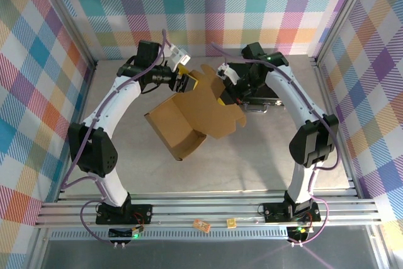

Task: Fold the paper box

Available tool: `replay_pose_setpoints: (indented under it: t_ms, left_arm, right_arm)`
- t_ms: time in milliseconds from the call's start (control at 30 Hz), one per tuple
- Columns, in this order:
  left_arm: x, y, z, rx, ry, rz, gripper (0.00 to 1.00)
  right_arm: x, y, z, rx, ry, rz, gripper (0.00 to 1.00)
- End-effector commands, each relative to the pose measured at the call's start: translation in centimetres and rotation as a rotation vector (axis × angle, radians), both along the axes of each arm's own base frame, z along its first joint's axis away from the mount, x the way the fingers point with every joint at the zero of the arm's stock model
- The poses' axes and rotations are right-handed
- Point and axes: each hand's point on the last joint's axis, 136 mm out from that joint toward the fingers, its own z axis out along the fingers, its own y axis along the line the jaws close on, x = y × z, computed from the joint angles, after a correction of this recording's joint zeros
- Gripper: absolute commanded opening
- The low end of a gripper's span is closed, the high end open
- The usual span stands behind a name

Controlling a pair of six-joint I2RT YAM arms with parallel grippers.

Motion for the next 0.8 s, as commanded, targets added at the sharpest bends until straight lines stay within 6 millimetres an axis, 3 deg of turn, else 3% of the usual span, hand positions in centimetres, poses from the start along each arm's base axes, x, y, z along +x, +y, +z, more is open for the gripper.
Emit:
replay_pose_setpoints:
  t_ms: [0, 100, 133, 567, 767]
  left_arm:
    - [-0.6, -0.4, -0.3, 0.013, -0.008, -0.025, 0.61]
    - [-0.8, -0.4, 0.1, 0.009, -0.005, -0.009, 0.39]
    - [-0.9, -0.5, 0.1, 0.01, -0.004, -0.009, 0.35]
    - [-4.3, -1.7, -1.0, 0.066, 0.017, -0.043, 0.17]
    - [-5.8, -2.7, -2.5, 0.113, 0.039, -0.061, 0.16]
  right_arm:
    - [-0.4, 0.1, 0.9, 0.029, -0.024, 0.033, 0.0]
    - [-0.4, -0.1, 0.5, 0.016, -0.019, 0.018, 0.0]
    - [-0.4, -0.1, 0.4, 0.014, -0.016, 0.017, 0.0]
    - [0.6, -0.6, 1.5, -0.019, -0.073, -0.045, 0.0]
    - [0.9, -0.8, 2.3, -0.022, -0.085, -0.077, 0.0]
